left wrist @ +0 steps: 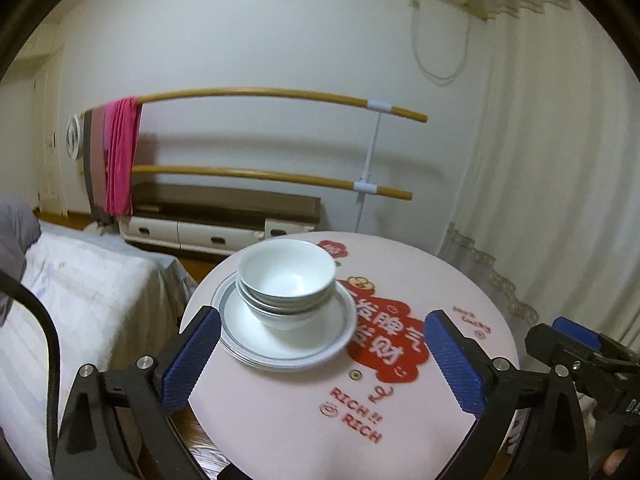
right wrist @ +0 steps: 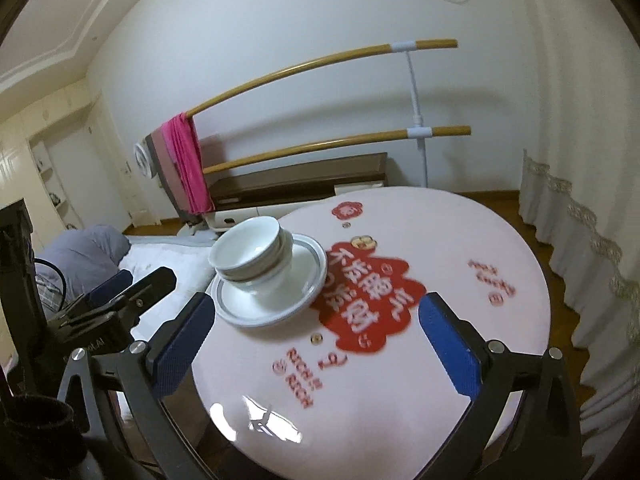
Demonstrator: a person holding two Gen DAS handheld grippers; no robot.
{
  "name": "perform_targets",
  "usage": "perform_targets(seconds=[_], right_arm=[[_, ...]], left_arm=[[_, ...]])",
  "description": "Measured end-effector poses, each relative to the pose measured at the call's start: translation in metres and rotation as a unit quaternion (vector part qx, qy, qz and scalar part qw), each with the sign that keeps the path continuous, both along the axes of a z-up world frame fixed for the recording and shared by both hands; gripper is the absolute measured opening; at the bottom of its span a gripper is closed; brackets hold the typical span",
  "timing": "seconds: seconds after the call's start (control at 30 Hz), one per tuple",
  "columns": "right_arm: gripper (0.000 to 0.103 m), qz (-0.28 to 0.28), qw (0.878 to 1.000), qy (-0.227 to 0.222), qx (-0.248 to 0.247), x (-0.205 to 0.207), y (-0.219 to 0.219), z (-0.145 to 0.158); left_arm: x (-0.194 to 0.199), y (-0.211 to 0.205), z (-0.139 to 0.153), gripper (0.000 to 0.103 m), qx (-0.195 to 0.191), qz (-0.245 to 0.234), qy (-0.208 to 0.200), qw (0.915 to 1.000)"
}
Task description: Organize plates and bowls
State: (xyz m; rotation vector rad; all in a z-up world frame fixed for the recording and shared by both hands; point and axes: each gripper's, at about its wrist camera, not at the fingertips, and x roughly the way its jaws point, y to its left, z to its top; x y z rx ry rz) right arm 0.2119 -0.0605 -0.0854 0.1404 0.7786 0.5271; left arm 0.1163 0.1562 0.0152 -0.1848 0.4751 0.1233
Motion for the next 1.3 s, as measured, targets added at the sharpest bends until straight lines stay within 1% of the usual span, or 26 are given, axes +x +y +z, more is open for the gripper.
perform_targets(seconds=[0.2,0.3,0.4,0.57,0.67,0.83,1.0,1.1,1.2,1.3], right_arm=[[0.103,-0.048,0.998,-0.035,-0.016,-0.041,-0.026,0.006],[0.103,-0.064,0.996,-0.053,-0.025,-0.062,-0.032,0.010],[0.103,-0.078,0.994,-0.067,-0.032,-0.084,-0.040,0.012],[0.103,-0.097,0.991,-0.087,-0.027,-0.115,-0.057,0.019],[0.103,-0.107,0.989,-0.102,-0.025,-0.127,-0.065,0.029],[0.103,-0.122,0.983,-0.134,-0.026,-0.146,-0.072,0.040],[0.103,-0.124,0.981,-0.150,-0.023,-0.160,-0.073,0.045],[0.103,-0.129,0.979,-0.156,-0.028,-0.164,-0.072,0.047],[0.103,-0.137,0.977,-0.163,-0.033,-0.168,-0.072,0.049],[0.103,-0.137,0.977,-0.162,-0.029,-0.169,-0.074,0.049]], left_arm=[[-0.054,-0.029,-0.013,0.102,0.001,-0.026,-0.031,0.9992],[-0.069,-0.028,-0.022,0.102,-0.002,-0.036,-0.033,0.9988],[-0.091,-0.031,-0.025,0.102,0.002,-0.041,-0.046,0.9981],[-0.123,-0.045,-0.024,0.102,0.033,-0.046,-0.075,0.9956],[-0.143,-0.052,-0.026,0.102,0.042,-0.051,-0.088,0.9939],[-0.161,-0.059,-0.031,0.102,0.042,-0.067,-0.108,0.9910],[-0.172,-0.061,-0.037,0.102,0.049,-0.073,-0.121,0.9887],[-0.166,-0.058,-0.039,0.102,0.050,-0.073,-0.130,0.9876],[-0.165,-0.054,-0.041,0.102,0.041,-0.073,-0.143,0.9862],[-0.164,-0.055,-0.044,0.102,0.045,-0.071,-0.151,0.9849]])
